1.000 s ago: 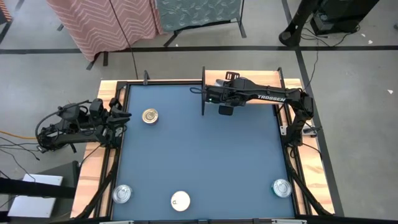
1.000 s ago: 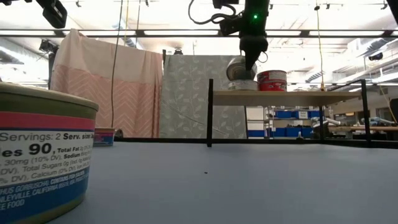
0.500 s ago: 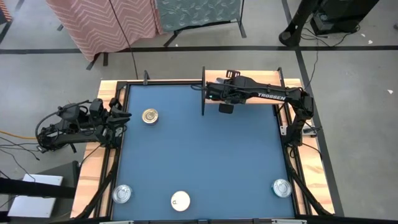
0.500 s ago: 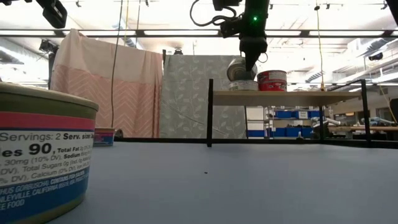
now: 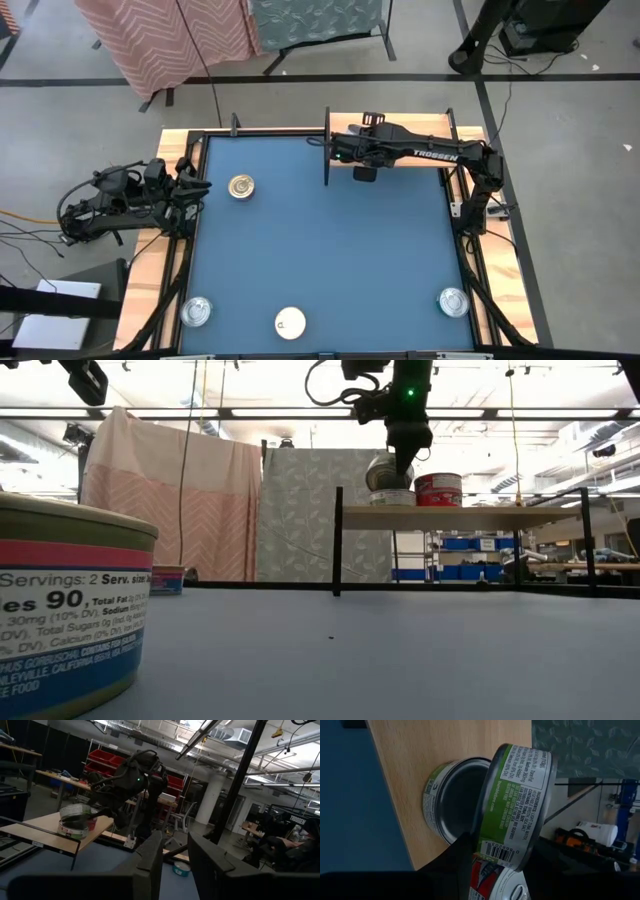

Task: Stack canned seafood by type on shelf
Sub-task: Stack the green tuna can on top of the white tuna can on the shelf, then put the right green-blue tuna can on the shelf

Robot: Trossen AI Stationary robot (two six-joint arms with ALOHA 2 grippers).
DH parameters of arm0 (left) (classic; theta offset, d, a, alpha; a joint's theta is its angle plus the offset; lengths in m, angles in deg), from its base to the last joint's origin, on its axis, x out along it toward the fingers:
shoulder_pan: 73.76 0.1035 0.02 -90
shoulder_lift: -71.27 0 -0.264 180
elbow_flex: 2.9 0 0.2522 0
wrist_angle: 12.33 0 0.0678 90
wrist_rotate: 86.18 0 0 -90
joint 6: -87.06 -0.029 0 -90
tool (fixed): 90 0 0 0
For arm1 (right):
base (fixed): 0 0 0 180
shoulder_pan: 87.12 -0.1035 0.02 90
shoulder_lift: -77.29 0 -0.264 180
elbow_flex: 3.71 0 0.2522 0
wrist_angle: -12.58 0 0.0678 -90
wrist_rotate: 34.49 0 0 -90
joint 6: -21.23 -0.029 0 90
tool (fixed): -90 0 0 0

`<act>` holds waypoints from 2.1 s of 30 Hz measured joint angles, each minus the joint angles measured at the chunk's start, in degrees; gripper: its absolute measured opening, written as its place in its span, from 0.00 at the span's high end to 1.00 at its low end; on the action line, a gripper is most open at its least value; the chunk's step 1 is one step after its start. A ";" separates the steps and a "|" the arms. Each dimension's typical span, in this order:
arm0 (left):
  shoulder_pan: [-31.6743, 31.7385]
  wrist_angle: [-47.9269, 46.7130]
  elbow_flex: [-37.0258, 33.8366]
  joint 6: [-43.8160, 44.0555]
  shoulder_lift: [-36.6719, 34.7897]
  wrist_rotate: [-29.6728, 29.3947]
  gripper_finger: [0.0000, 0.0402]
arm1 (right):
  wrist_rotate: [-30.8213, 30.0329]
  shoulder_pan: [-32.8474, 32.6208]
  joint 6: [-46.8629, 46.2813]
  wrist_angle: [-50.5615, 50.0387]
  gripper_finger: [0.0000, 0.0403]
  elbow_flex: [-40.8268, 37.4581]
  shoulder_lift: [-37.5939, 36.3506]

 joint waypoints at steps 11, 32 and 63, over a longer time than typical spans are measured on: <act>0.00 0.00 0.00 0.01 -0.01 -0.57 0.76 | -0.82 0.59 1.96 0.71 0.64 -0.05 0.07; -0.01 -0.01 -0.01 0.10 -0.01 -0.52 0.76 | -0.05 2.47 1.49 0.23 0.56 0.06 0.05; -0.01 0.00 -0.01 0.02 -0.01 -0.49 0.76 | 5.27 -7.23 -11.11 -0.31 0.47 0.04 0.05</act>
